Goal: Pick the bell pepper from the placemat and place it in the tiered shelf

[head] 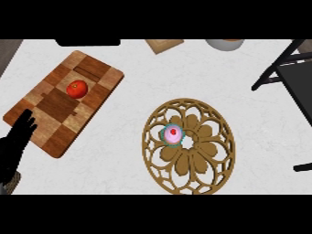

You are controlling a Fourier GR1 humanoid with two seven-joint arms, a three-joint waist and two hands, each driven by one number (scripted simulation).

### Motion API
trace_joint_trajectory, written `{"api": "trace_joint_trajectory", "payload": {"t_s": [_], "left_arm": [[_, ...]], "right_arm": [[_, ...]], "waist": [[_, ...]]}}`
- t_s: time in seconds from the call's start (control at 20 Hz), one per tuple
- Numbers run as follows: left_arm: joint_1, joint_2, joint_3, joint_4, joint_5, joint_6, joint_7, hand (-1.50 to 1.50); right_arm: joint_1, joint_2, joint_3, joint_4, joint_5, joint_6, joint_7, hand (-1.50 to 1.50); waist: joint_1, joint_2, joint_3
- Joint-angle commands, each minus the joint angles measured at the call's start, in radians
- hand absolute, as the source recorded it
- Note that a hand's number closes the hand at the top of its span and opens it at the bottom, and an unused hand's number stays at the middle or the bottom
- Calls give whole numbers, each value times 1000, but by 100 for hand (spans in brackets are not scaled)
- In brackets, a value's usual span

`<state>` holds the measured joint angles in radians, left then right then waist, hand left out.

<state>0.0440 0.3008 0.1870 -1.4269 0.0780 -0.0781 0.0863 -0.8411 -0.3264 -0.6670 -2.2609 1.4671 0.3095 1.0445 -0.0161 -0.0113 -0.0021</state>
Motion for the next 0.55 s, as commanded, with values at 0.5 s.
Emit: {"api": "trace_joint_trajectory", "payload": {"t_s": [0.5], "left_arm": [[47,6,40,8,3,19,2,0]], "right_arm": [[-117,-9,-9,-409,128,611,30,-150]], "waist": [[-83,-46,-8]]}}
